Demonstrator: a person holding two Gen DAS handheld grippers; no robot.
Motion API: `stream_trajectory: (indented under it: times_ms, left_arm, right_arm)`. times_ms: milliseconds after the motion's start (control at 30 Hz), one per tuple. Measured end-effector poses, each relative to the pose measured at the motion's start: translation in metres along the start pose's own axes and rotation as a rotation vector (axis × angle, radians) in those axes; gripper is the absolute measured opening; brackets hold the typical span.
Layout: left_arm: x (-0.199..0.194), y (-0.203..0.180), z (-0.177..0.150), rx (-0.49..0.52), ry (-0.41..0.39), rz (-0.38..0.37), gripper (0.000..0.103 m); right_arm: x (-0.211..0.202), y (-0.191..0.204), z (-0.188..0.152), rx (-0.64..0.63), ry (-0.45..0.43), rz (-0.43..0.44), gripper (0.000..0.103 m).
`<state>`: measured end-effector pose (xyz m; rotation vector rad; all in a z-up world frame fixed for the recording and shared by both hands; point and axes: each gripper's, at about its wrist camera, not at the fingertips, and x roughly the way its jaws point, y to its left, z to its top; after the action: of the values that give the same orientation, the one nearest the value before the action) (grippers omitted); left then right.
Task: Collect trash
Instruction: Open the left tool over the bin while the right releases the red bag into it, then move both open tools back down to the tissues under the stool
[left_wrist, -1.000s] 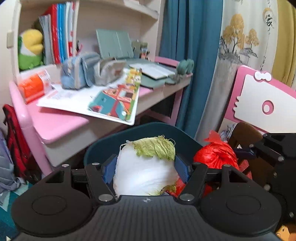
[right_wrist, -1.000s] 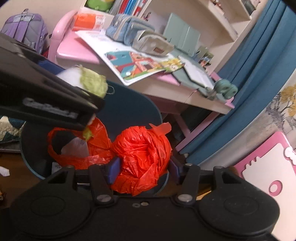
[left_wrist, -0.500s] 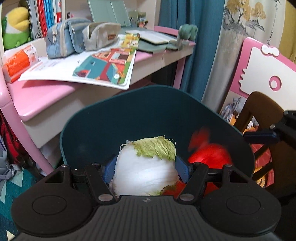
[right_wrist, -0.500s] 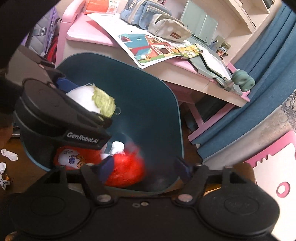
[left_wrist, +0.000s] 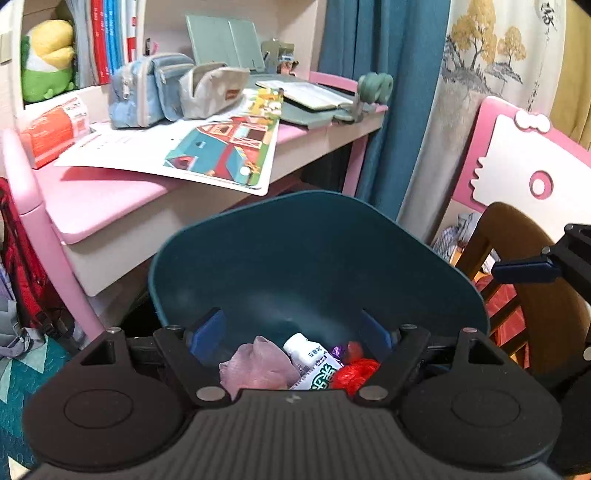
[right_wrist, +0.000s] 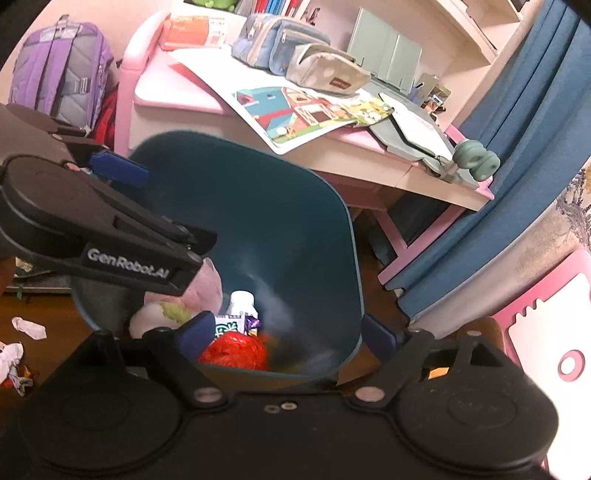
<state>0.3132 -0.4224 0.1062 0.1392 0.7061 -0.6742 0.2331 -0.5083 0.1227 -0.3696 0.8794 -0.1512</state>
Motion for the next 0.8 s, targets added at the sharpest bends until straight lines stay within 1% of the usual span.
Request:
stream_trajectory:
  times_ms: [200, 400, 633, 800]
  left_arm:
    - [-0.031, 0.011, -0.004, -0.011, -0.033, 0.013, 0.080]
    - [-0.073, 0.030, -0.010, -0.028, -0.082, 0.022, 0.080]
    - [-0.125, 0.067, -0.031, -0.036, -0.125, 0.060, 0.080]
    - [-0.159, 0.102, -0.056, -0.075, -0.138, 0.098, 0.080]
  right_arm:
    - [-0.025, 0.010, 0.001, 0.004, -0.043, 0.016, 0.088]
    - [-0.058, 0.030, 0.007, -0.003, -0.102, 0.039, 0.088]
    - [-0.091, 0.070, 0.015, -0.031, -0.162, 0.103, 0.089]
    - [-0.106, 0.110, 0.020, -0.057, -0.200, 0.162, 0.090]
